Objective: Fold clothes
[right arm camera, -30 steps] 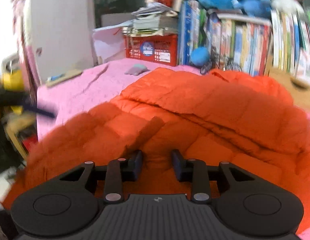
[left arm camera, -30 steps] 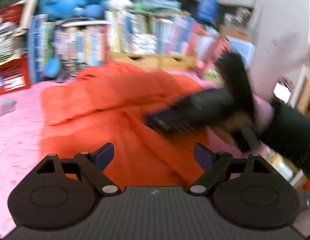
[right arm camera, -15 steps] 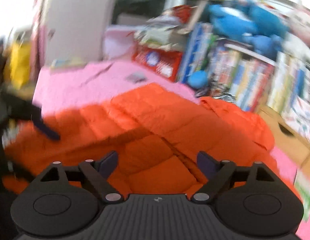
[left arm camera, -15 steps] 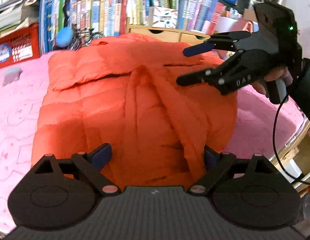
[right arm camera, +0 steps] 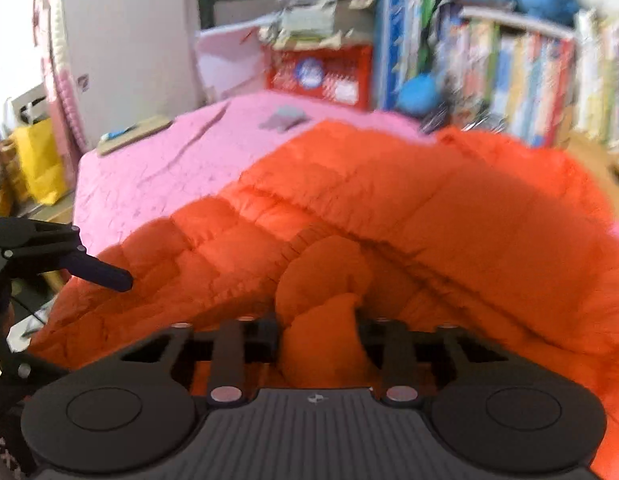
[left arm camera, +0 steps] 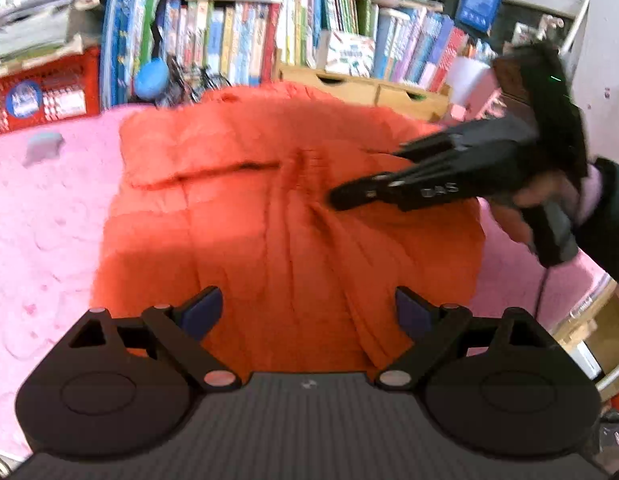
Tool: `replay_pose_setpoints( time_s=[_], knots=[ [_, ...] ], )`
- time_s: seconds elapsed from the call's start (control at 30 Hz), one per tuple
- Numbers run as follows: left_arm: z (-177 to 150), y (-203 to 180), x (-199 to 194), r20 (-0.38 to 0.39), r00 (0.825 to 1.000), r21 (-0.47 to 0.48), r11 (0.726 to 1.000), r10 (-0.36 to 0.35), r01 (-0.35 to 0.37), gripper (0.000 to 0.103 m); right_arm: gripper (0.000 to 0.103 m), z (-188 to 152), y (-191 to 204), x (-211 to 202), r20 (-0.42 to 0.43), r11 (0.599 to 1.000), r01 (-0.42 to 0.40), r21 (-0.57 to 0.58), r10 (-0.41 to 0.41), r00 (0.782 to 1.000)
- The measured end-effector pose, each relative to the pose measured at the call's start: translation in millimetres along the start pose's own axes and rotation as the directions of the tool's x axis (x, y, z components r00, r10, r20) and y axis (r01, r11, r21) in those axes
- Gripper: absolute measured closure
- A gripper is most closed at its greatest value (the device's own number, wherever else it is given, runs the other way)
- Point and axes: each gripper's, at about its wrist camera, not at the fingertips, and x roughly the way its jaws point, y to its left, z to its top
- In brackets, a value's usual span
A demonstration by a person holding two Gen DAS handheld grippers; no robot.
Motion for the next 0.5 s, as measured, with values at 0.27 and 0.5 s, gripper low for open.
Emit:
replay_pose_setpoints(
  time_s=[0.27,0.5],
  knots=[
    [37,14,-65,0.267,0.962,-0.026,0.999,0.051,-0.045,0.011,0.083,19,-37,-71,0.227,0.963,0.214,0.162,-0.247,0.942],
    [46,22,-80,0.324,0.939,-0.057,0.993,0.113,-0.099,0.01,0.083,-6,-108,-72,0.106,0.784,0.427,0.451,-0.522,0.846]
  ],
)
